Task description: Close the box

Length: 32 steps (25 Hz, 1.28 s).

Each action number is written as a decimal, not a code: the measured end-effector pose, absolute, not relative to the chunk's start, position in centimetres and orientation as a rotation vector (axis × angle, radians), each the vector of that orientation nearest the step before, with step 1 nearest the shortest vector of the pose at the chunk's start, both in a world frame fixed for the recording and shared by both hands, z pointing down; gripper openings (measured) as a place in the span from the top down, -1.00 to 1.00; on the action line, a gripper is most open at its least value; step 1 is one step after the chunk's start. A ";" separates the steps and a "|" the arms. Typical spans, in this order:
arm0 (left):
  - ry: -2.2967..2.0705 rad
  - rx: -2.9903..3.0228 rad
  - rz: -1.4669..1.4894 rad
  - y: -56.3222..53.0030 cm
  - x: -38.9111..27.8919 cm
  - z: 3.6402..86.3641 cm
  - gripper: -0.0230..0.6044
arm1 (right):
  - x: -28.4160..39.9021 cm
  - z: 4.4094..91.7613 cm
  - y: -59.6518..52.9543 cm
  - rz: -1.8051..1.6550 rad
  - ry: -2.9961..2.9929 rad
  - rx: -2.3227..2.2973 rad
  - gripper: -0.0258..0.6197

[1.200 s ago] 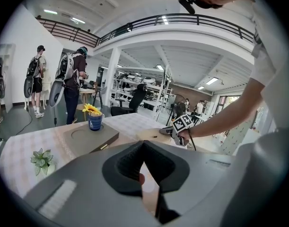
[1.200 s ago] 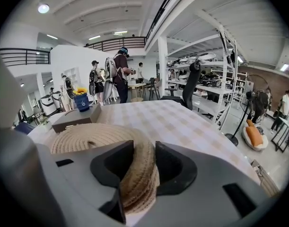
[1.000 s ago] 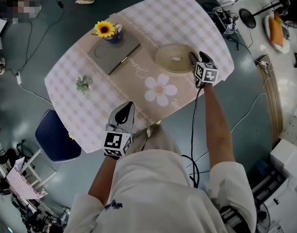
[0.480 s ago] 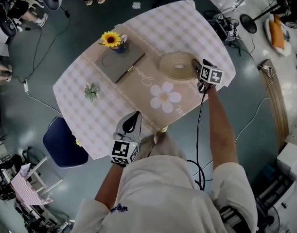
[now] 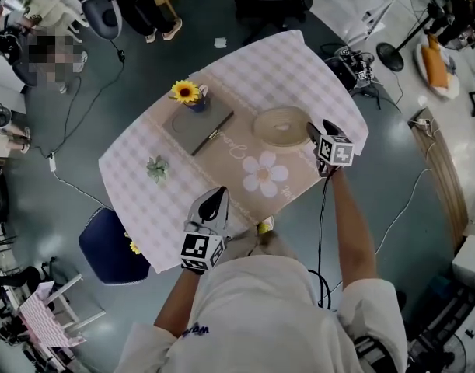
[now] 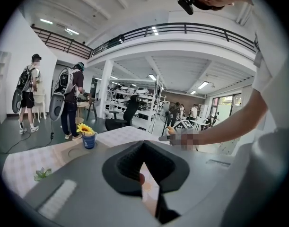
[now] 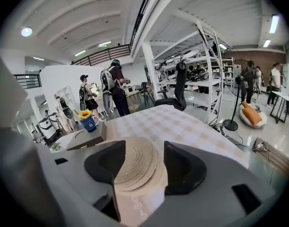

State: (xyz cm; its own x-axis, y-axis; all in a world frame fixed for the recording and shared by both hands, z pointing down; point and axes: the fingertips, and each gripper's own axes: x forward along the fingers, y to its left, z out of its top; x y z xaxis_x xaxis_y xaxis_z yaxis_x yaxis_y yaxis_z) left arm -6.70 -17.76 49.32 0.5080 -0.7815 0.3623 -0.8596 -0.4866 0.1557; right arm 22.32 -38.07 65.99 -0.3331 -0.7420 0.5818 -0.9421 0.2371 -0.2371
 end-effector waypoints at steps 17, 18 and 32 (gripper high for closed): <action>-1.422 2.663 0.256 -18.2 -5.1 41.5 0.92 | 21.1 53.0 -28.4 0.592 -2.371 1.684 0.17; -1.418 2.674 0.265 -18.1 -5.0 41.5 0.92 | 21.0 52.3 -27.8 0.568 -2.382 1.684 0.20; -1.349 2.826 0.260 -18.1 -1.8 38.2 0.92 | 19.9 41.3 -20.9 0.290 -2.519 1.684 0.24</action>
